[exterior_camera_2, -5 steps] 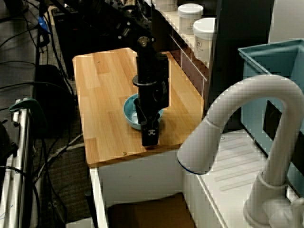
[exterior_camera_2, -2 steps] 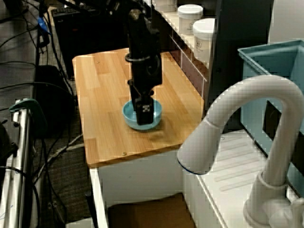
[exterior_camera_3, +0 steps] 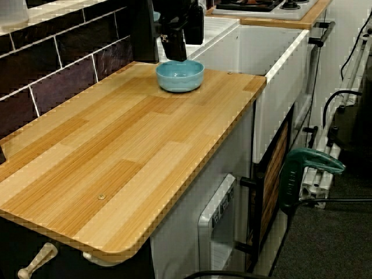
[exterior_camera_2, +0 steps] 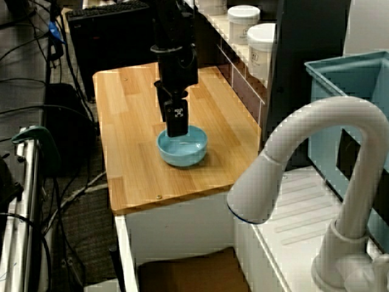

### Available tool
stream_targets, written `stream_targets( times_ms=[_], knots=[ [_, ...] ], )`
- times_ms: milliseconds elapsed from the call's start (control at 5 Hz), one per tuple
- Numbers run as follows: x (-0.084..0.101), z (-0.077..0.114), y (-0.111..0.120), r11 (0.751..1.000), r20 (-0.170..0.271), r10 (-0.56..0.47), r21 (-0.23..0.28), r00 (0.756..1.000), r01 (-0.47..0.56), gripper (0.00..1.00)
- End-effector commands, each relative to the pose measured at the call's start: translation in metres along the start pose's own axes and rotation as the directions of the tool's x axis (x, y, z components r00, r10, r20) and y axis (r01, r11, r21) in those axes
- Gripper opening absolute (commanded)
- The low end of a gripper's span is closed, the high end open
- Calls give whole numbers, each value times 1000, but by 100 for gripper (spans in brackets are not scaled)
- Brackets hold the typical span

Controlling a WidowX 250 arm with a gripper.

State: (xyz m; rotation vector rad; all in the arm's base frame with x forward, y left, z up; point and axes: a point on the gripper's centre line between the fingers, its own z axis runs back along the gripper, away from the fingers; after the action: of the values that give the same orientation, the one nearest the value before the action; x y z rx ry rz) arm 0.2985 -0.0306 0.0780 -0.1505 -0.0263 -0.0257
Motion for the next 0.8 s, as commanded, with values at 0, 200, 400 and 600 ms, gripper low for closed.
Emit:
stream_targets(
  times_ms=[0, 200, 400, 600],
  knots=[
    [-1, 21, 29, 999, 82, 13, 30, 997, -15, 100],
    [-2, 16, 33, 999, 88, 19, 33, 996, -22, 100],
    [2, 6, 35, 999, 89, 25, 41, 996, -29, 100],
    [8, -8, 38, 998, 81, 40, 50, 996, -44, 100]
  ],
)
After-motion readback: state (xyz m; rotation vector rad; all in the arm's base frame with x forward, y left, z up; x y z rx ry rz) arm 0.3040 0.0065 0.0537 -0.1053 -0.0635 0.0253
